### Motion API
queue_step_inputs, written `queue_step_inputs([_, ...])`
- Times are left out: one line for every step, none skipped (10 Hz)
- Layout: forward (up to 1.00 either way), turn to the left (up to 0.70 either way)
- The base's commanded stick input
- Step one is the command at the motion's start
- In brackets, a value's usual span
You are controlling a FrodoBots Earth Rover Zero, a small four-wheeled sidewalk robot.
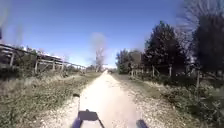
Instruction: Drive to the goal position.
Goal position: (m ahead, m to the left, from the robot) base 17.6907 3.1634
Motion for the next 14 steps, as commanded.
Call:
queue_step_inputs([0.50,0.00])
queue_step_inputs([0.50,0.00])
queue_step_inputs([0.50,0.00])
queue_step_inputs([0.50,0.00])
queue_step_inputs([0.50,0.00])
queue_step_inputs([0.50,0.00])
queue_step_inputs([0.50,0.00])
queue_step_inputs([0.50,0.00])
queue_step_inputs([0.50,0.00])
queue_step_inputs([0.50,0.00])
queue_step_inputs([0.50,0.00])
queue_step_inputs([0.50,0.17])
queue_step_inputs([0.50,0.50])
queue_step_inputs([0.50,0.50])
